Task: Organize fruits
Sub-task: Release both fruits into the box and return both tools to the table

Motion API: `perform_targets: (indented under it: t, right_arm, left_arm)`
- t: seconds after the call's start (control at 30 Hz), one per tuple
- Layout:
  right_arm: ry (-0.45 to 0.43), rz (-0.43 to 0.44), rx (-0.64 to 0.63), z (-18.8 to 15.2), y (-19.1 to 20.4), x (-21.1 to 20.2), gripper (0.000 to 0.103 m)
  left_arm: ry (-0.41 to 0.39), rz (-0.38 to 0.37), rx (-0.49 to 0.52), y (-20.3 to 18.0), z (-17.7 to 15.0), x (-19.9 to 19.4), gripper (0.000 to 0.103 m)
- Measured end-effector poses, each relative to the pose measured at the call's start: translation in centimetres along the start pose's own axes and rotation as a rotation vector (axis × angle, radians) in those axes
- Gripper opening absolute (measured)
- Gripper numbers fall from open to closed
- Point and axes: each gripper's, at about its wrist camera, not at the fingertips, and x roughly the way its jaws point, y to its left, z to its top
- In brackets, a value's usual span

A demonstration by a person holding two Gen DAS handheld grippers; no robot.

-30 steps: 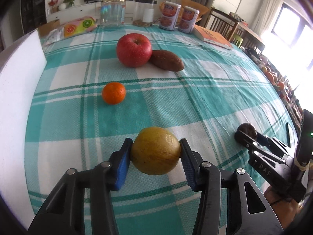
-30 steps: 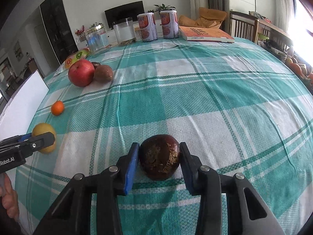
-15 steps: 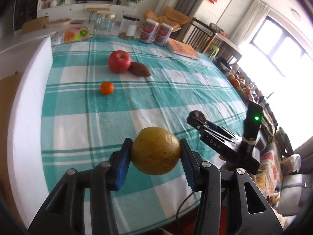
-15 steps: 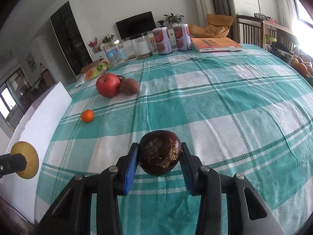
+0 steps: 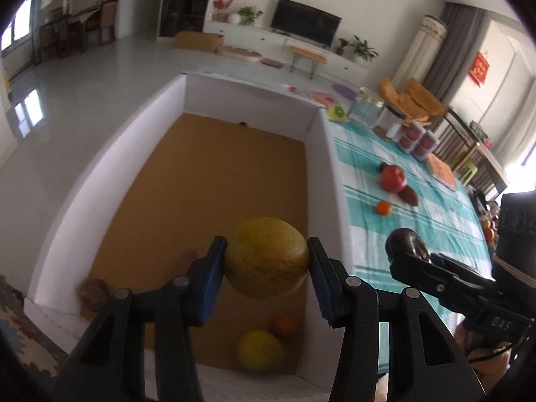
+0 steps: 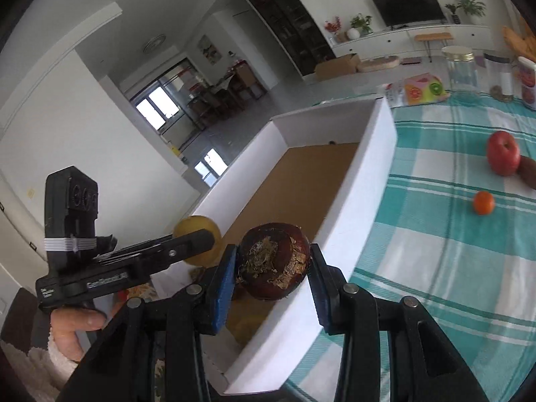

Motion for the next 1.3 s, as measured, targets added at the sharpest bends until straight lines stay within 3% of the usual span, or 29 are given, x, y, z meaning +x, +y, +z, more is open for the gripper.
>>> perform_targets:
  t: [0.1,0.27,0.33,0.37,0.43,0.53,0.63,0.77,0.87,0.97,1.07,1.13,1.3]
  right_arm:
    - [0.105,0.009,-0.054,-0.1,2.5,5.4,0.041]
    - [0.183,-0.016,-0.057,-0.2,2.9,10.1,0.043]
    - [0.165,-0.029,-0.05,0.0,2.4,9.8,0.063]
    - [0.139,-0.04,-0.049,0.1,2.0,9.0,0.069]
    - [0.079,-0.084,-0.047,0.2,0.8,7.1,0.076]
    - [-0.023,-0.189,-0.046,-0.3,-2.1,3.1,0.087]
    - [-0.108,-0.371,-0.043,-1.2,-7.0,-1.0,0.096]
    - [-0.11,-0.636,0.043,-4.2,-15.6,-5.8,0.096]
    - [-0.106,-0.801,0.159,-6.0,-21.8,-9.6,0.096]
    - [-0.164,-0.913,0.21,-8.7,-25.4,-12.1,0.096]
    - [-0.167,-0.919,0.289,-10.3,-27.3,-14.0,0.096]
    - [-0.204,-0.878,0.338,-10.5,-27.7,-15.2,0.096]
    - [-0.175,-0.879,0.364,-10.8,-28.2,-14.6,0.097]
  left_arm:
    - [0.016,0.132,-0.053,3.5,-1.0,2.0,0.05]
    - [0.048,0.209,-0.07,5.4,-2.4,3.4,0.052]
    - [0.021,0.232,-0.065,5.3,-2.4,3.5,0.059]
    - [0.003,0.244,-0.061,5.0,-2.2,3.4,0.071]
    - [-0.038,0.252,-0.053,4.0,-1.8,3.2,0.076]
    - [-0.068,0.185,-0.031,1.7,-1.1,3.4,0.076]
    - [-0.085,0.081,0.018,-2.4,-1.0,3.4,0.076]
    - [-0.068,-0.085,0.14,-9.7,-2.2,3.0,0.077]
    - [0.014,-0.225,0.255,-15.9,-4.6,4.0,0.082]
    - [0.186,-0.355,0.345,-21.5,-7.6,7.0,0.082]
    - [0.233,-0.352,0.413,-25.4,-9.6,10.1,0.082]
    - [0.208,-0.302,0.448,-27.0,-9.9,12.0,0.082]
    - [0.13,-0.176,0.491,-27.6,-9.6,15.6,0.082]
